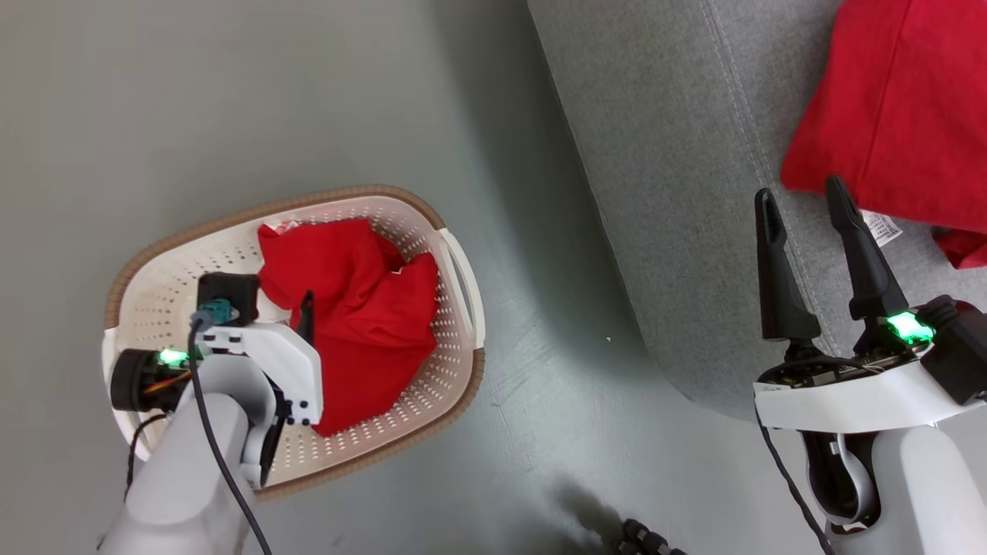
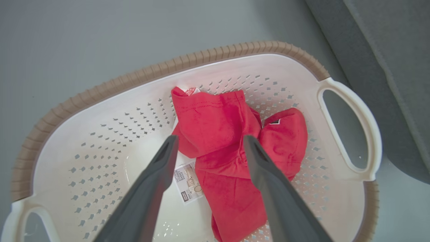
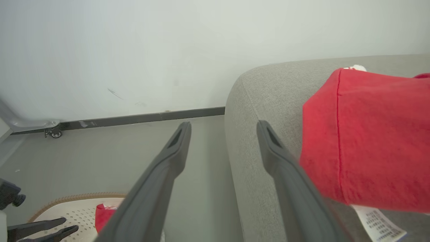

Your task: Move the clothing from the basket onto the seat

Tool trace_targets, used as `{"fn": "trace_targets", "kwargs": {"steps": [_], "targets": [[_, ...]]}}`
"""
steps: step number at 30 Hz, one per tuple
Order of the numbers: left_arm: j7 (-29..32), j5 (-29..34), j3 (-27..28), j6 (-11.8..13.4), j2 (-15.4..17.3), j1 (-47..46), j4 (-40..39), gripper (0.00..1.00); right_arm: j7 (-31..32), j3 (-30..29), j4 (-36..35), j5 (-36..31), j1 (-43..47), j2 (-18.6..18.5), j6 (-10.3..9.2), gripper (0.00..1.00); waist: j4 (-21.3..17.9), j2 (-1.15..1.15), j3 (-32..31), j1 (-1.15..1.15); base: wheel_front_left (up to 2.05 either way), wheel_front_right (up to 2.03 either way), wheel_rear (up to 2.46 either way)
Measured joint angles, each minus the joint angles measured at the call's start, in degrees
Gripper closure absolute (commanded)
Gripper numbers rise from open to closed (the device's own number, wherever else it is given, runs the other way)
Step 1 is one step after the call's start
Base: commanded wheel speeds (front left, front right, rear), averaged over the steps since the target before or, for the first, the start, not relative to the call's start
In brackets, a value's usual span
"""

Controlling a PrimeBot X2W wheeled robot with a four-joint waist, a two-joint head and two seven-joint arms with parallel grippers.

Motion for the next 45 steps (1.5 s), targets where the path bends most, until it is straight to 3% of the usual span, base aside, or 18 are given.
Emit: {"fn": "trace_targets", "kwargs": {"steps": [28,45], "targets": [[0.51,-0.53,4.08,4.04,3.47,-9.27,8.31,0.00,-3.00,3.04,3.90,1.80,-3.94,0.07,0.00,0.00,-4.96,0.00,7.35,0.00,0.00,0.00,0.00],[-0.86,-0.67,3.39,4.46,1.66,-13.41,11.80,0.00,-4.32,3.18,5.41,1.96,-4.52,0.08,0.00,0.00,-5.16,0.00,8.71,0.00,0.00,0.00,0.00]]}}
